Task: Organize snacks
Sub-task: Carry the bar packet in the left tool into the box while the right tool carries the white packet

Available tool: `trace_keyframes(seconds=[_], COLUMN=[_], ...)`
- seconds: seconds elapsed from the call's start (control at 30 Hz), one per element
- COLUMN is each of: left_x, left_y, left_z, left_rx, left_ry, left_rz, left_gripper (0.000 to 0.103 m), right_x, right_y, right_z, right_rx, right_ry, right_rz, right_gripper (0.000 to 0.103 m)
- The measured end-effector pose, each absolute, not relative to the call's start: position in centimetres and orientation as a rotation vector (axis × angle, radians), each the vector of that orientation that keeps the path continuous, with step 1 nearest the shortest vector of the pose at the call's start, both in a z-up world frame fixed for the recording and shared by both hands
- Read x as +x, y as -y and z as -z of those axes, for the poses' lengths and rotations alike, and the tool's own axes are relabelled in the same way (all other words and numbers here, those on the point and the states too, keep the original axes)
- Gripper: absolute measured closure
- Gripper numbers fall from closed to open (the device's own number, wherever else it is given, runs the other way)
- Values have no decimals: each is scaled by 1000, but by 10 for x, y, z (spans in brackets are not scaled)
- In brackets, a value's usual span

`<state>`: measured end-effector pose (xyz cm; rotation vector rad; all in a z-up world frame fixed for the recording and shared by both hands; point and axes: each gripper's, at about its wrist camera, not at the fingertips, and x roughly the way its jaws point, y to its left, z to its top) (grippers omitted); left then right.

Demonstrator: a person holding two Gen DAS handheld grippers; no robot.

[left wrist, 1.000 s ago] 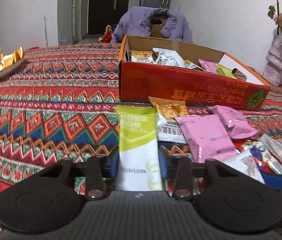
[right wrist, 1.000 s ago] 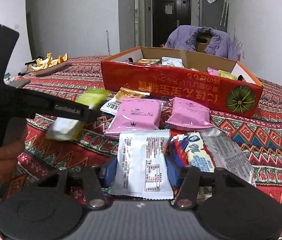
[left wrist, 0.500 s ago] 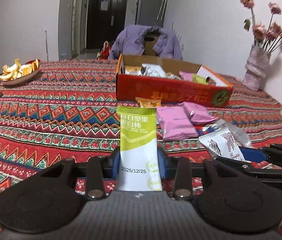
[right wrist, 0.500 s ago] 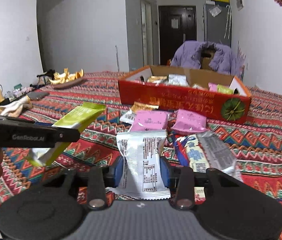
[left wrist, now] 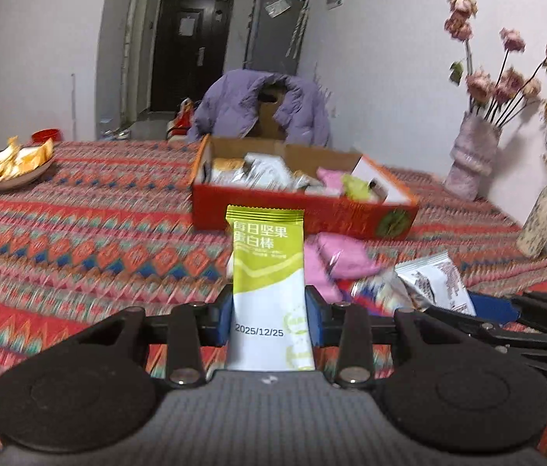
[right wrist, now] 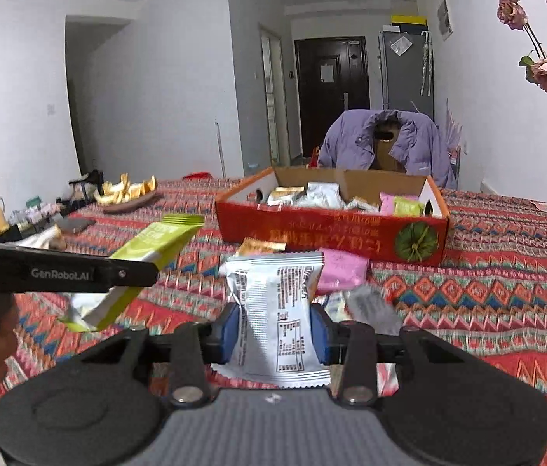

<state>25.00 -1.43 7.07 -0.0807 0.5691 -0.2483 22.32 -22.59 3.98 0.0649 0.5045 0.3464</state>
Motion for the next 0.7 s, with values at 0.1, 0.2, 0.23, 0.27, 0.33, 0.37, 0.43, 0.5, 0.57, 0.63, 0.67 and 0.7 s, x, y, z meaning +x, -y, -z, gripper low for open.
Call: trace_keyframes(seconds=[0.1, 0.2, 0.23, 0.27, 0.33, 0.37, 0.43, 0.5, 0.57, 0.63, 0.67, 0.7], left_x=[286, 338, 354, 372, 411, 427, 463, 494, 519, 538, 547, 553], left_y=[15, 16, 17, 16, 19, 21, 26, 31, 35, 37, 38, 39], left_z=[-88, -105, -109, -113, -116, -116, -112, -103, -88, -72, -63, -56], left_rx=[-92, -93, -97, -103, -110, -110, -109, -97, -78, -58, -50, -39], left_ry=[-540, -521, -526, -529, -541, -550, -574, -606, -643, -684, -708, -717], left_rz=[263, 275, 276, 274, 269, 260, 255, 240, 214, 194, 177, 170], left_gripper=[65, 65, 65, 65, 65, 65, 65, 65, 65, 65, 65, 64], right_x=[256, 302, 320, 334, 373, 389, 428, 465, 500, 526, 536, 545], right_y=[241, 255, 259, 261, 266, 266, 267, 262, 255, 248, 243, 239], right_z=[-58, -76, -82, -86, -91, -91, -86, -77, -60, -44, -34, -27], right_rx=[123, 173, 189, 196, 221, 234, 260, 241, 238, 230, 214, 203], right_ry=[-489, -491, -492, -494, -510, -521, -554, -594, -649, -700, -724, -744], right_rz=[-392, -439, -453, -461, -468, -467, -455, -439, -428, -407, -390, -377], right_gripper=[65, 65, 65, 65, 65, 65, 65, 65, 65, 65, 65, 65])
